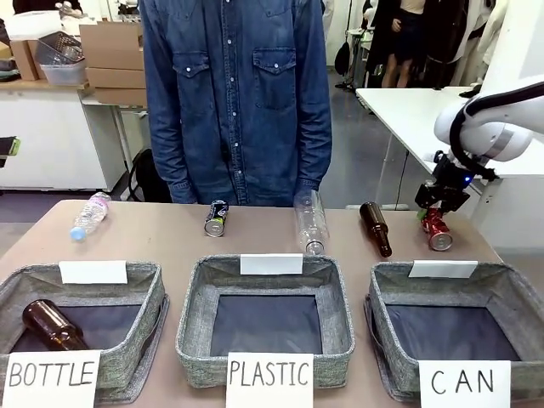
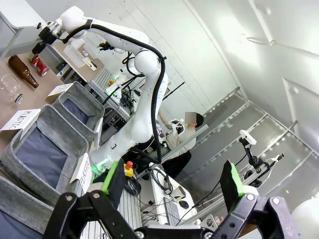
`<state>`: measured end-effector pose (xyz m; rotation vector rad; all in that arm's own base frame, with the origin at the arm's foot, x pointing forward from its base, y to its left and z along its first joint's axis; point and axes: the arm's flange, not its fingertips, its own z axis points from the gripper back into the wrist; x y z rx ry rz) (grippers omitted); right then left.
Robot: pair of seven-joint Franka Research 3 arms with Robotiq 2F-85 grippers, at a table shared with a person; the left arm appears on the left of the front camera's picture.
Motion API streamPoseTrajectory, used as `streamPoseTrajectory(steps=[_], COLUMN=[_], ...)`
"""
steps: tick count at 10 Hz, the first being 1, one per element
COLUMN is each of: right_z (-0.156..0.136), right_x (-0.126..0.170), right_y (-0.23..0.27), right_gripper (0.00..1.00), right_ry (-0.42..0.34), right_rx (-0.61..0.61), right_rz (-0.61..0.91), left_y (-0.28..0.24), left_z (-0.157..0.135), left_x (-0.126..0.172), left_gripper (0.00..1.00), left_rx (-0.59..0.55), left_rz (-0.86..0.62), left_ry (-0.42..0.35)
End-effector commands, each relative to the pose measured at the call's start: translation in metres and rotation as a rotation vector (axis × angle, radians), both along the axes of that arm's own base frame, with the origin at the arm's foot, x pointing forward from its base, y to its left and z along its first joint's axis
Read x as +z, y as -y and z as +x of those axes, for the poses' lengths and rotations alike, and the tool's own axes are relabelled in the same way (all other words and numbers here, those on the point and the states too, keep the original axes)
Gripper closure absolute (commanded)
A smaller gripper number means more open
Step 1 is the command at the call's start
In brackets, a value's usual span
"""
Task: Sort the can waste into the basket.
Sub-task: Pick up the can waste from the table and place it in the right Fabric basket.
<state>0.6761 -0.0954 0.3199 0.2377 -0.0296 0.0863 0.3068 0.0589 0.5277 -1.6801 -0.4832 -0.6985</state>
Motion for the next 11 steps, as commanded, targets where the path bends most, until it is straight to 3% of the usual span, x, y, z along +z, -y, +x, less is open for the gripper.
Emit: streamPoseTrajectory(steps=[1,3,5,6,8,9,10,11], right_z=[-0.034,-0.116,-0.202,-0.246,-0.311,-0.338,-0.366,-0.382], right_x=[0.078,0.175,0.228,0.238,0.229,0.215,0.195,0.185], right_y=[-0.003,-0.023,-0.058,-0.075,-0.106,-0.124,-0.142,-0.151], right_gripper=[0.89,0.89,0.89,0.89,0.89,0.89,0.89,0.89], right_ry=[-0.022,-0.107,-0.115,-0.121,-0.112,-0.117,-0.124,-0.071], right_rx=[-0.041,0.010,0.248,0.407,0.650,0.863,1.191,1.429], right_rz=[0.041,0.028,0.041,0.015,-0.019,-0.089,-0.192,-0.187], left_y=[-0.002,-0.002,-0.002,-0.002,-0.002,-0.002,-0.002,-0.002], left_z=[-0.001,-0.001,-0.001,-0.001,-0.001,-0.001,-0.001,-0.001], left_x=[0.002,0.002,0.002,0.002,0.002,0.002,0.002,0.002], left_gripper=[0.00,0.00,0.00,0.00,0.00,0.00,0.00,0.00], left_rx=[-0.012,-0.012,-0.012,-0.012,-0.012,-0.012,-0.012,-0.012], left_rz=[-0.011,-0.011,-0.011,-0.011,-0.011,-0.011,-0.011,-0.011], left_ry=[0.023,0.023,0.023,0.023,0.023,0.023,0.023,0.023])
